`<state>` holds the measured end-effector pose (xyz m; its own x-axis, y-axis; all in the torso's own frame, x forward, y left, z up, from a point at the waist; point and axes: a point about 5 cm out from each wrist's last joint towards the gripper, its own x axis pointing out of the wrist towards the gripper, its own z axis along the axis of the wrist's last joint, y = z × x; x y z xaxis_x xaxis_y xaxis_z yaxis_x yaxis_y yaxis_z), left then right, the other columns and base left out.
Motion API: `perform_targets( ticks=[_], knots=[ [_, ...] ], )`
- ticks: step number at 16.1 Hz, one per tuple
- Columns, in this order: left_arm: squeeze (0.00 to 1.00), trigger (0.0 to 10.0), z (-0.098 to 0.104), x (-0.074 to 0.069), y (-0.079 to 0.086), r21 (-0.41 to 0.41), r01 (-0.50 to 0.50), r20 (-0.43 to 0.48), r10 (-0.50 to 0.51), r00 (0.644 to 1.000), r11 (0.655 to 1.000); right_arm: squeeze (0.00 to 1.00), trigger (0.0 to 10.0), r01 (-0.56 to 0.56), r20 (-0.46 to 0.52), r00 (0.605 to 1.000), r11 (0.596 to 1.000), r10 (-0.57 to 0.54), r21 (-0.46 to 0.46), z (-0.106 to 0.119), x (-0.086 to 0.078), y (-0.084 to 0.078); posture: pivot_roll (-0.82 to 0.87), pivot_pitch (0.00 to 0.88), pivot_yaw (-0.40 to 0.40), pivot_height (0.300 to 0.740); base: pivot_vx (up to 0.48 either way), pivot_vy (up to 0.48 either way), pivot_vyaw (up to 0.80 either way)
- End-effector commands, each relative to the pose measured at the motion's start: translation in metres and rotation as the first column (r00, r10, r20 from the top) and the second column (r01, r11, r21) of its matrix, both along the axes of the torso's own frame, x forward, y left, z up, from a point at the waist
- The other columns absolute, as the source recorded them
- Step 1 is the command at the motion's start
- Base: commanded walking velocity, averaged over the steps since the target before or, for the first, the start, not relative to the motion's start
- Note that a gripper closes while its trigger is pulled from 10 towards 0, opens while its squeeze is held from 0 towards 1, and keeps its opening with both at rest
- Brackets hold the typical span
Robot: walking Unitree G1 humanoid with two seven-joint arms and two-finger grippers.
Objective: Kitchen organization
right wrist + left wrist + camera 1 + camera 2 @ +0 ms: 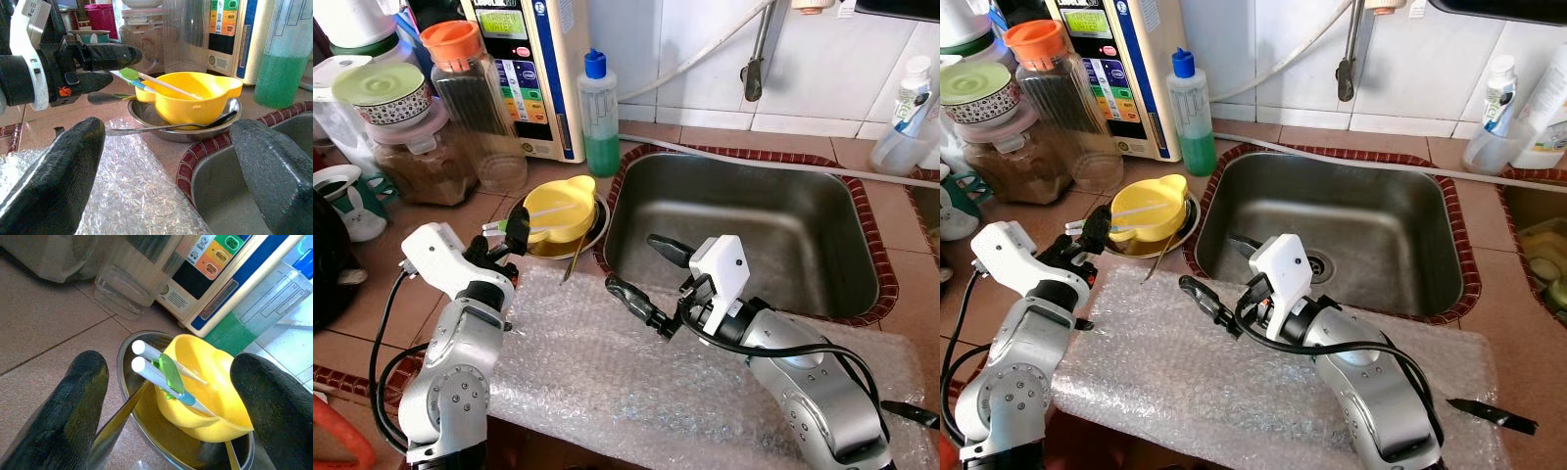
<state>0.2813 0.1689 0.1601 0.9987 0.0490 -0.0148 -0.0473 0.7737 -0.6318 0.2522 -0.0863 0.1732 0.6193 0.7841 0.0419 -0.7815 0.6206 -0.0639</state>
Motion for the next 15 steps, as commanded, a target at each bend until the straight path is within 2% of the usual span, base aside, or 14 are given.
perform_targets(
  ticks=[1,2,3,7,8,9,11,12,15],
  knots=[
    [0.00,4.2,-0.0033,-0.0010,0.0009,-0.008,-0.015,-0.019,0.015,1.000,1.000,0.00,10.0,-0.018,0.010,1.000,1.000,0.018,0.004,0.0022,-0.0017,0.0023,-0.20,0.123,0.091,0.740,0.000,0.000,0.00],
    [0.00,0.9,-0.0032,-0.0011,0.0016,-0.006,-0.018,-0.018,0.018,1.000,1.000,0.00,10.0,-0.018,0.011,1.000,1.000,0.018,0.003,0.0023,-0.0013,0.0022,-0.20,0.123,0.091,0.740,0.000,0.000,0.00],
    [0.00,0.0,-0.0038,-0.0018,0.0035,-0.011,-0.029,-0.020,0.029,0.999,1.000,0.00,10.0,-0.019,0.013,1.000,1.000,0.019,0.003,0.0024,-0.0008,0.0023,-0.20,0.121,0.089,0.740,0.000,0.000,0.00],
    [0.00,0.0,-0.0063,-0.0026,0.0038,-0.055,-0.030,-0.036,0.028,0.999,0.998,0.00,10.0,-0.022,0.014,1.000,1.000,0.022,0.003,0.0025,-0.0002,0.0027,-0.20,0.118,0.089,0.740,0.000,0.000,0.00],
    [0.00,0.8,-0.0066,-0.0023,0.0026,-0.054,-0.014,-0.038,0.012,0.999,0.998,0.00,10.0,-0.023,0.014,1.000,1.000,0.023,0.004,0.0026,-0.0001,0.0028,-0.20,0.118,0.089,0.740,0.000,0.000,0.00],
    [0.00,10.0,-0.0081,-0.0018,0.0012,-0.046,-0.004,-0.050,0.002,0.999,0.999,0.00,10.0,-0.024,0.014,1.000,1.000,0.024,0.004,0.0025,-0.0003,0.0029,-0.20,0.118,0.090,0.740,0.000,0.000,0.00],
    [0.00,10.0,-0.0081,-0.0014,0.0002,-0.049,-0.004,-0.044,0.002,0.999,0.999,0.00,10.0,-0.024,0.013,1.000,1.000,0.023,0.004,0.0024,-0.0006,0.0028,-0.20,0.120,0.091,0.740,0.000,0.000,0.00],
    [0.00,0.0,-0.0076,-0.0015,0.0006,-0.053,-0.012,-0.036,0.010,0.999,0.999,0.00,10.0,-0.023,0.012,1.000,1.000,0.023,0.004,0.0022,-0.0008,0.0028,-0.20,0.121,0.090,0.740,0.000,0.000,0.00],
    [0.00,0.0,-0.0063,-0.0018,0.0008,-0.054,-0.009,-0.025,0.008,1.000,0.998,0.00,10.0,-0.023,0.010,1.000,1.000,0.023,0.005,0.0019,-0.0013,0.0032,-0.20,0.122,0.091,0.740,0.000,0.000,0.00]
  ],
)
